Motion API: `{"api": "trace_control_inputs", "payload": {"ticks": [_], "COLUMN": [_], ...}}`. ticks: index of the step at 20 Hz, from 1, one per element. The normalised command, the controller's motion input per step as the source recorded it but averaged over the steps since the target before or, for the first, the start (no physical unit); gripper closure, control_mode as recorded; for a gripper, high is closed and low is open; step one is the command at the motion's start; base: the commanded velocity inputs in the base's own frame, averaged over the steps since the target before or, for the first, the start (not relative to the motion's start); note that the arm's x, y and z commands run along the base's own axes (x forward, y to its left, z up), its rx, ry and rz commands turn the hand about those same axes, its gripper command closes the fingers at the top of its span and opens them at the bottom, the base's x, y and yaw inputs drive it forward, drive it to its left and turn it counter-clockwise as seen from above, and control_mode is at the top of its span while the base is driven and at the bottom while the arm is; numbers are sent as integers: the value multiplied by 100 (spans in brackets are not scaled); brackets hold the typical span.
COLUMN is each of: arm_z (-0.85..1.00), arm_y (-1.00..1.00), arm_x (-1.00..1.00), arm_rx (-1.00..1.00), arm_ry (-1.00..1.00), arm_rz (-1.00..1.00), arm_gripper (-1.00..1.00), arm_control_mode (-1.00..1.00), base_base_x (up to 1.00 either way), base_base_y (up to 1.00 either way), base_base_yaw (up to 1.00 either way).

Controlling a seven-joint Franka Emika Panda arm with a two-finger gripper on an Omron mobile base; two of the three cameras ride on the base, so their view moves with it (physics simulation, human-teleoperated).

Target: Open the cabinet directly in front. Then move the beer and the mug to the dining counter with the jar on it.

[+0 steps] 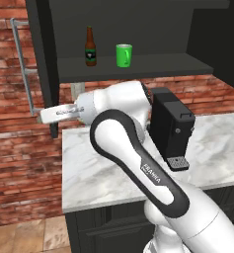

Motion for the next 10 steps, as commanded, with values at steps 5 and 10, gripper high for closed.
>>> {"api": "trace_control_inputs", "payload": {"ticks": [5, 10], "arm_z": [82, 56], "arm_y": [-14, 0], "arm_x": [-15, -27], "arm_rx": [9, 6], "arm_ry": [-13, -22], "arm_rz": [7, 8], "arm_gripper": [-100, -100], "arm_control_mode": [-100, -100], "base_base_x": [0, 0], "base_base_y": [0, 0], "base_base_yaw": [0, 0]}}
